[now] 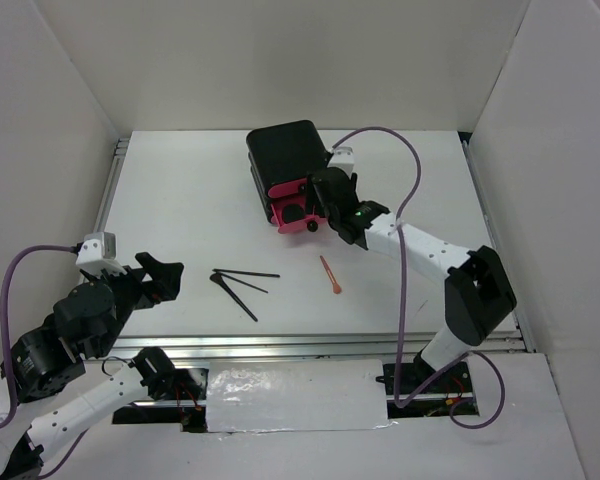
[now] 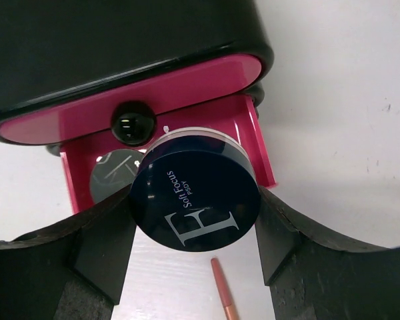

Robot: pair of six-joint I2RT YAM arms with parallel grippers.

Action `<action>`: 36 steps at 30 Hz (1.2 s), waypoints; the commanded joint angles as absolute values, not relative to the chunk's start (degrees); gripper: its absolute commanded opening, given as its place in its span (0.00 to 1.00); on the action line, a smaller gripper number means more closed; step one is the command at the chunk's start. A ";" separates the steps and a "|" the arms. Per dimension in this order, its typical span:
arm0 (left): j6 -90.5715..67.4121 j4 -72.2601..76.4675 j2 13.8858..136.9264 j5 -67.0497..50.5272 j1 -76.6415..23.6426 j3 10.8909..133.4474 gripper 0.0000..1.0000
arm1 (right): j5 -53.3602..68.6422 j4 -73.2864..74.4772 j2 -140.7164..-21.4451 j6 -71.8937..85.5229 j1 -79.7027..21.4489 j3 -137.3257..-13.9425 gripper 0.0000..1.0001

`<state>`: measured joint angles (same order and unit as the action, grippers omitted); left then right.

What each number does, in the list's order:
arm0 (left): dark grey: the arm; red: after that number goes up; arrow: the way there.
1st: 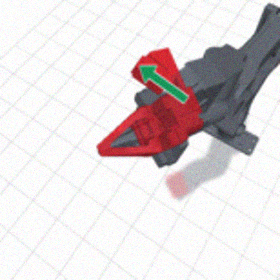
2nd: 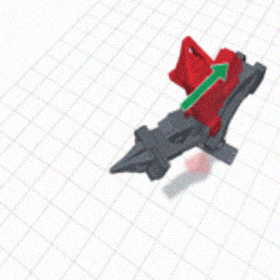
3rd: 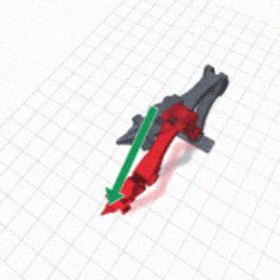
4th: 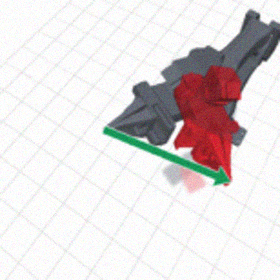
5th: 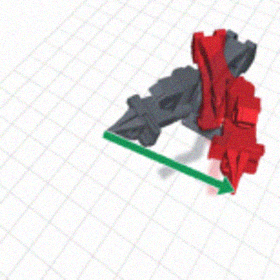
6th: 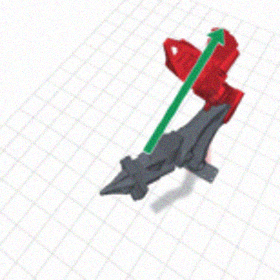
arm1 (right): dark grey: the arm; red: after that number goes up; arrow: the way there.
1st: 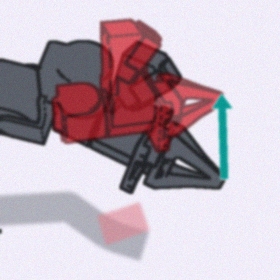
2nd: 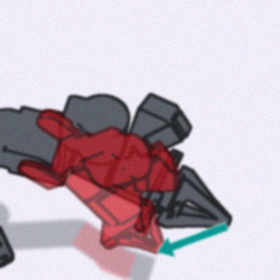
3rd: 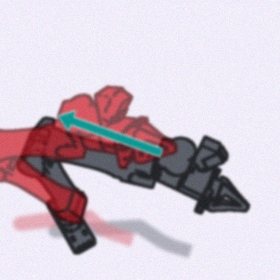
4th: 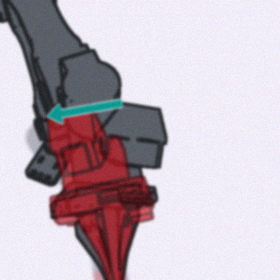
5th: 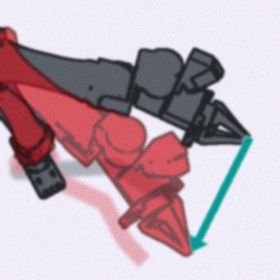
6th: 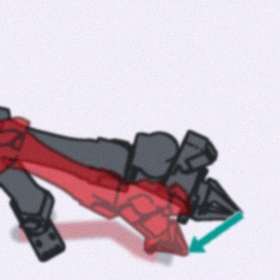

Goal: Organize the makeup

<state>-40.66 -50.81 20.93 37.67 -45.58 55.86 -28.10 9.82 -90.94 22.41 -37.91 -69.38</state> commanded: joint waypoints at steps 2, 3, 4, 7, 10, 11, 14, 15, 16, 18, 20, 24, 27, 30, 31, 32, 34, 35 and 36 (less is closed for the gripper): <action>-40.34 -49.31 21.27 38.67 -45.88 56.07 0.99 | -30.23 3.69 -93.77 19.69 -38.32 -72.42 0.41; -40.43 -49.31 21.27 38.76 -45.88 56.07 0.99 | -30.23 3.43 -94.21 19.60 -38.32 -72.25 0.41; -40.34 -49.39 21.10 38.76 -45.88 56.07 0.99 | -30.23 2.99 -94.65 19.51 -38.23 -72.25 0.41; -40.25 -49.13 20.92 38.67 -45.88 55.99 0.99 | -30.76 3.07 -96.76 18.99 -38.23 -72.86 0.42; -40.43 -49.22 20.92 38.76 -45.88 55.99 0.99 | -30.94 4.91 -99.13 18.81 -38.23 -74.61 0.43; -40.43 -49.31 20.92 38.76 -45.97 56.07 0.99 | -30.94 5.18 -99.58 18.90 -38.41 -75.23 0.43; -40.43 -49.31 20.74 38.76 -45.88 55.99 0.99 | -31.11 5.80 -100.20 19.25 -38.23 -74.80 0.48; -40.43 -49.22 20.74 38.76 -45.88 55.99 0.99 | -31.11 5.80 -99.76 19.42 -38.23 -74.53 0.51; -40.43 -49.22 20.66 38.76 -45.97 55.99 0.99 | -30.77 5.89 -99.41 19.86 -38.32 -74.27 0.58; -40.25 -49.13 20.74 38.67 -45.97 55.99 0.99 | -30.41 6.24 -98.88 19.95 -38.32 -73.92 0.82; -40.34 -49.13 21.00 38.67 -45.97 55.99 0.99 | -31.02 7.81 -98.88 20.56 -38.23 -74.70 1.00; -40.43 -49.31 21.09 38.76 -45.88 56.07 0.99 | -30.68 9.05 -95.82 20.74 -38.41 -74.80 1.00; -40.43 -49.22 20.92 38.76 -45.97 55.99 0.99 | -29.97 10.62 -92.56 22.22 -38.41 -74.27 1.00; -40.61 -49.39 20.92 38.93 -45.97 56.07 0.99 | -29.36 16.31 -90.01 29.05 -37.97 -73.92 1.00; -40.61 -49.48 20.92 38.94 -45.97 56.07 0.99 | -28.75 17.48 -89.48 31.44 -38.14 -73.39 1.00; -40.69 -49.48 20.83 39.02 -45.97 56.07 0.99 | -27.26 18.10 -88.17 36.51 -37.97 -70.87 1.00; -40.61 -49.31 20.65 39.11 -45.97 55.99 0.99 | -24.36 16.45 -86.41 40.85 -37.97 -63.77 0.95; -40.69 -49.39 20.74 39.02 -45.97 55.99 0.99 | -20.17 14.00 -85.44 42.61 -37.97 -60.68 0.90; -40.69 -49.39 20.74 39.02 -45.97 55.99 0.99 | -18.21 7.10 -82.91 45.15 -37.97 -57.08 0.81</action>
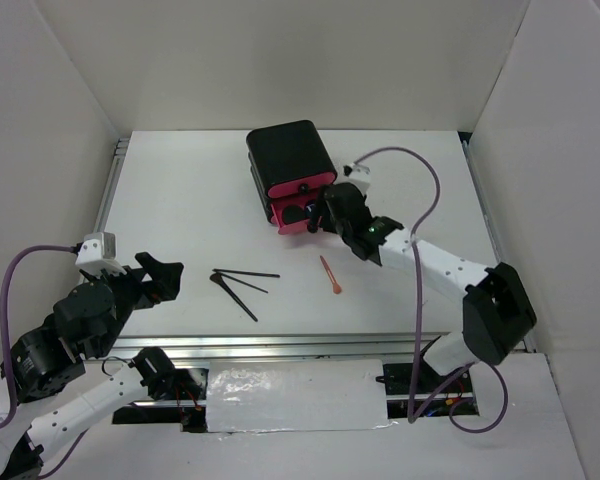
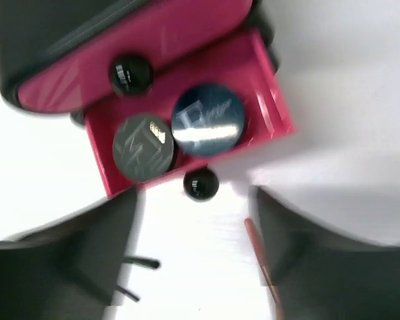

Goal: Organize the makeup

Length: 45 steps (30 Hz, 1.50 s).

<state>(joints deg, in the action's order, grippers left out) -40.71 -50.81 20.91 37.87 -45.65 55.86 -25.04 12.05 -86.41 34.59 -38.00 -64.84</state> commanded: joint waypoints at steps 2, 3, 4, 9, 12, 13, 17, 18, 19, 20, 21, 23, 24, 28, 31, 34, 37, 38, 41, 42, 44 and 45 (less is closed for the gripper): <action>-40.69 -49.48 20.83 39.11 -45.97 56.07 0.99 | -13.65 -0.49 -80.69 46.66 -37.53 -47.14 0.60; -40.78 -49.57 20.92 39.02 -45.97 56.07 0.99 | -10.40 -7.05 -79.20 48.32 -37.27 -44.41 0.56; -40.69 -49.57 20.92 39.02 -45.97 56.07 0.99 | -9.50 -9.38 -78.58 49.04 -36.92 -40.47 0.51; -40.61 -49.31 20.74 38.85 -45.97 55.99 0.99 | -5.11 -18.61 -79.88 51.33 -34.98 -36.74 0.51; -40.78 -49.48 20.66 38.94 -45.97 56.07 0.99 | -2.82 -20.82 -83.57 51.59 -33.49 -38.14 0.51; -40.78 -49.48 20.57 39.02 -45.97 56.07 0.99 | -2.29 -21.18 -84.72 51.59 -33.14 -39.36 0.50; -40.78 -49.48 20.04 39.11 -45.97 55.99 0.99 | -1.05 -21.72 -91.38 50.98 -31.65 -43.32 0.47; -40.69 -49.40 20.04 39.02 -45.97 55.99 0.99 | -1.05 -21.01 -92.36 51.06 -31.38 -44.37 0.40; -40.78 -49.39 19.95 39.02 -46.05 55.99 0.99 | -1.05 -20.83 -93.24 51.24 -31.20 -45.86 0.37; -40.69 -49.48 20.13 39.02 -46.05 56.07 0.99 | -0.79 -21.09 -94.47 51.41 -30.85 -46.14 0.37; -40.61 -49.40 20.30 38.94 -46.05 55.99 0.99 | -0.53 -22.31 -94.74 51.50 -30.50 -46.14 0.37; -40.52 -49.31 20.56 38.85 -46.05 55.99 1.00 | -0.44 -23.81 -95.10 51.59 -30.24 -45.97 0.37; -40.43 -49.22 20.74 38.76 -46.05 55.99 0.99 | -0.44 -24.17 -95.10 51.59 -30.06 -46.05 0.37; -40.08 -49.04 21.35 38.41 -46.14 55.90 0.99 | -0.26 -24.96 -96.23 50.28 -29.36 -47.98 0.37; -40.08 -49.13 21.71 38.41 -46.14 55.99 0.99 | 1.22 -23.65 -98.08 48.35 -28.74 -51.32 0.37; -40.17 -49.13 21.36 38.50 -46.14 55.99 0.99 | 1.76 -21.45 -100.36 47.38 -28.22 -55.10 0.38; -40.17 -49.04 21.09 38.58 -46.14 55.99 0.99 | 2.64 -19.96 -102.30 46.76 -27.78 -58.26 0.39; -40.25 -49.13 21.01 38.50 -46.14 55.90 0.99 | 2.81 -19.78 -102.83 46.58 -27.60 -59.75 0.39; -40.25 -49.13 21.01 38.58 -46.14 56.07 0.99 | 3.07 -18.73 -104.76 46.32 -27.07 -61.78 0.40; -40.17 -49.13 21.01 38.50 -46.14 55.99 0.99 | 3.42 -18.72 -105.72 46.23 -26.90 -62.92 0.41; -40.08 -49.04 21.01 38.50 -46.14 55.99 1.00 | 4.22 -18.72 -106.61 46.14 -26.54 -64.33 0.41; -39.99 -49.04 21.09 38.41 -46.23 55.99 0.99 | 4.39 -18.72 -106.96 46.06 -26.46 -64.68 0.41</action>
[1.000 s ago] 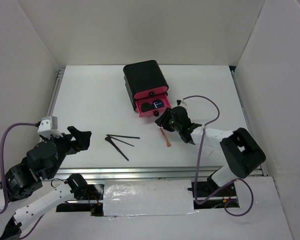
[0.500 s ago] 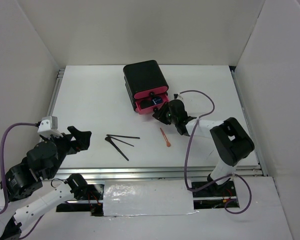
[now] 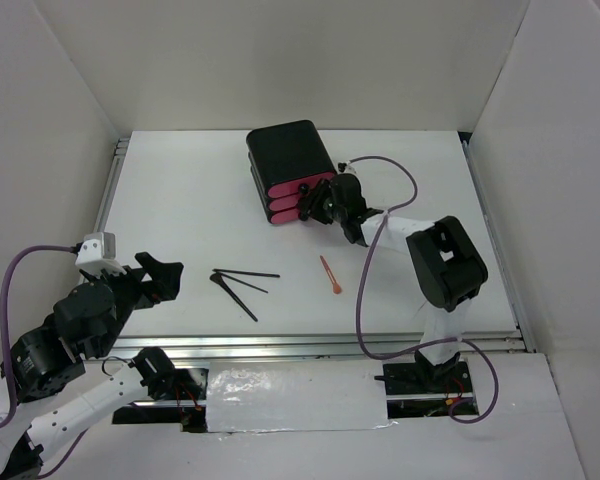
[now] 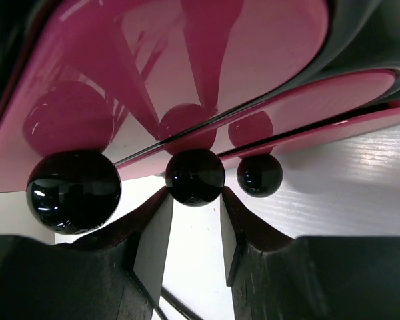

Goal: Organize the makeup

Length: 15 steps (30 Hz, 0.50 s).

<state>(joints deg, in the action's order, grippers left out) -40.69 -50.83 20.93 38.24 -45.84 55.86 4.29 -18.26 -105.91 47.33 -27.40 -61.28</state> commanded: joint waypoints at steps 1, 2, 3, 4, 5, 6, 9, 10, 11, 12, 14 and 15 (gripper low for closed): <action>-39.99 -48.96 21.01 38.32 -46.14 55.90 0.99 | 4.57 -18.81 -107.48 45.88 -26.46 -65.04 0.42; -39.99 -48.96 21.01 38.32 -46.14 55.90 0.99 | 4.57 -18.72 -107.75 45.62 -26.46 -65.82 0.42; -39.90 -48.87 21.01 38.23 -46.14 55.90 0.99 | 4.66 -18.89 -107.93 45.44 -26.28 -66.09 0.42; -39.82 -48.87 21.01 38.23 -46.14 55.90 0.99 | 4.83 -18.98 -108.36 44.92 -26.45 -66.44 0.42; -39.90 -48.78 21.09 38.15 -46.14 55.90 0.99 | 4.83 -18.64 -108.54 44.74 -26.28 -67.14 0.42; -39.82 -48.78 21.09 38.14 -46.14 55.90 0.99 | 4.92 -18.20 -108.54 44.82 -26.19 -67.32 0.42; -39.90 -48.87 21.09 38.14 -46.14 55.90 0.99 | 5.71 -22.12 -105.23 46.22 -26.19 -62.86 0.43; -39.82 -48.87 21.01 38.23 -46.14 55.90 1.00 | 5.63 -23.98 -103.73 46.93 -26.19 -60.67 0.44; -39.90 -48.87 21.01 38.15 -46.14 55.90 1.00 | 5.71 -25.82 -101.88 47.54 -26.19 -55.69 0.46; -39.82 -48.78 20.83 38.06 -46.14 55.90 0.99 | 5.54 -27.75 -98.12 48.94 -26.10 -53.02 0.49; -39.64 -48.52 20.65 37.97 -46.14 55.81 1.00 | 6.06 -33.82 -94.76 50.36 -26.10 -46.27 0.56; -39.55 -48.43 20.74 37.88 -46.14 55.81 0.99 | 6.59 -36.10 -92.83 50.88 -25.93 -45.10 0.59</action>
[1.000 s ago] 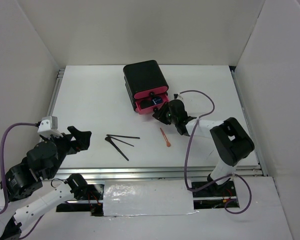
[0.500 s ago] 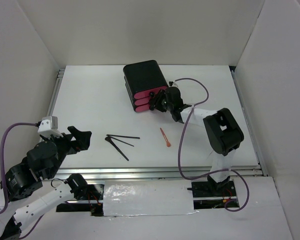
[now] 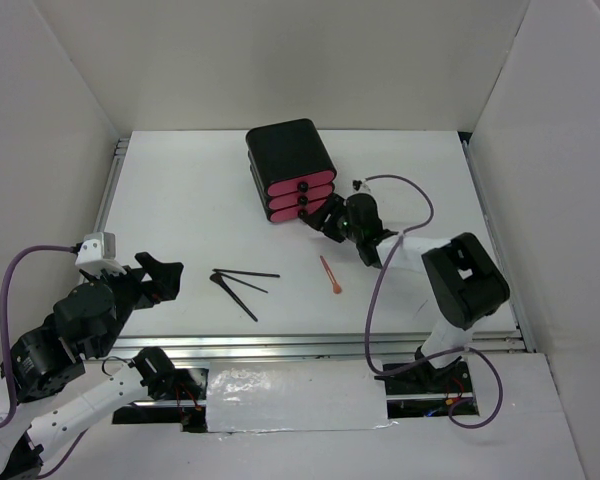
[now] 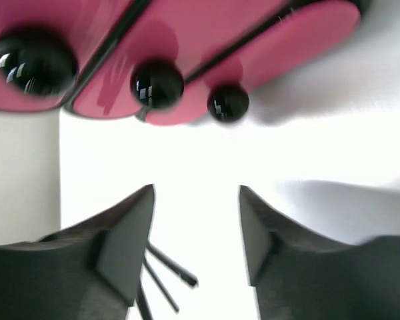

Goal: Organize the makeup

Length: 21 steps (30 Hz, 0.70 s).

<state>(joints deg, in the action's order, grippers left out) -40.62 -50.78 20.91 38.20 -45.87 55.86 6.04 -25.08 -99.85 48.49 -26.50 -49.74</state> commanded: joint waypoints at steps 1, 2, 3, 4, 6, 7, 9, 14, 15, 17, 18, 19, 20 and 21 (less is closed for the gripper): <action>-39.46 -48.43 20.83 37.88 -46.14 55.81 0.99 | 7.37 -36.38 -92.38 50.71 -25.75 -44.83 0.63; -39.55 -48.51 20.92 37.88 -46.14 55.81 0.99 | 8.60 -36.39 -92.11 50.36 -25.58 -45.35 0.64; -39.55 -48.52 21.09 37.79 -46.14 55.81 0.99 | 10.53 -36.21 -92.11 49.32 -25.58 -45.96 0.64; -39.55 -48.69 21.35 37.97 -46.14 55.98 0.99 | 11.07 -36.21 -92.11 48.78 -25.23 -47.01 0.65; -39.99 -48.95 21.36 38.23 -46.14 55.99 0.99 | 12.03 -36.12 -92.28 47.91 -24.79 -48.16 0.67; -40.08 -49.04 21.27 38.32 -46.14 55.99 0.99 | 12.39 -35.78 -92.37 47.73 -24.44 -49.64 0.70; -40.17 -49.04 20.83 38.50 -46.14 55.90 0.99 | 12.65 -33.85 -93.16 47.72 -24.17 -51.23 0.75; -40.08 -48.96 20.65 38.50 -46.14 55.90 1.00 | 14.32 -31.82 -97.02 47.90 -22.77 -57.47 0.80; -40.08 -48.96 20.74 38.50 -46.14 55.90 0.99 | 14.67 -31.03 -97.73 47.81 -22.50 -59.31 0.80; -40.08 -49.13 21.00 38.50 -46.14 55.99 0.99 | 14.59 -29.19 -99.74 47.90 -22.33 -61.42 0.78; -40.17 -49.13 21.09 38.50 -46.14 55.99 0.99 | 14.68 -28.14 -100.36 47.81 -22.32 -62.22 0.77; -40.08 -49.04 21.18 38.50 -46.14 55.99 0.99 | 14.85 -27.95 -100.89 47.81 -22.32 -63.27 0.73; -40.17 -49.04 21.27 38.50 -46.14 56.07 0.99 | 15.20 -27.86 -101.86 48.07 -22.41 -63.63 0.72; -40.08 -49.04 21.27 38.50 -46.14 55.99 0.99 | 15.29 -27.60 -102.21 48.16 -22.41 -63.89 0.72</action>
<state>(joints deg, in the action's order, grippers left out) -40.62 -50.81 20.86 38.22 -45.87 55.86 13.96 -29.50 -100.25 48.53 -22.61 -61.25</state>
